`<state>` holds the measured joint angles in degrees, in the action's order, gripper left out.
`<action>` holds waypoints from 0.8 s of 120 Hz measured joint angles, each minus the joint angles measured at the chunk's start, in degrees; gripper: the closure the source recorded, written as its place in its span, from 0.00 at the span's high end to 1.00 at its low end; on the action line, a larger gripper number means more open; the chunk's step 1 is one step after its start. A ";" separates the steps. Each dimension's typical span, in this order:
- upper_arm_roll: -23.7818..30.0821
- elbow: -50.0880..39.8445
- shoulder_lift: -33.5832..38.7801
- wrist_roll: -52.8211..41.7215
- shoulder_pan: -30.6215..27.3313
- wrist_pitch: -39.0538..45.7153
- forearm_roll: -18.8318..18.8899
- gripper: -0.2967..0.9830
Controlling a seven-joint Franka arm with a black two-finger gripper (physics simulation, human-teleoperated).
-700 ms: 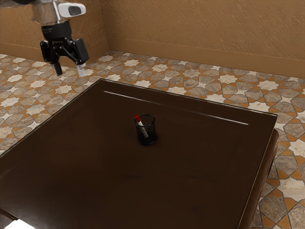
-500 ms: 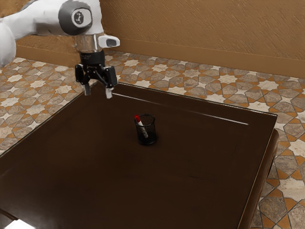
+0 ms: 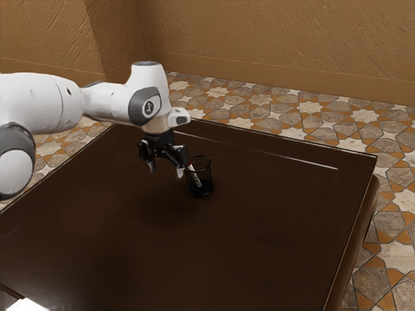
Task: Take the marker out of the pen holder and place it to the left of the pen holder.
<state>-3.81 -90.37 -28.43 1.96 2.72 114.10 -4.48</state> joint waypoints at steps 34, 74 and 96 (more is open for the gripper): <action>0.34 4.40 -3.78 0.28 0.27 6.97 0.02 0.77; 0.61 9.82 -7.09 0.26 0.42 7.47 -1.45 0.57; 1.01 10.28 -7.13 0.31 0.58 5.05 -2.27 0.49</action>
<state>-2.80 -80.09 -35.56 2.26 3.30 119.15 -6.75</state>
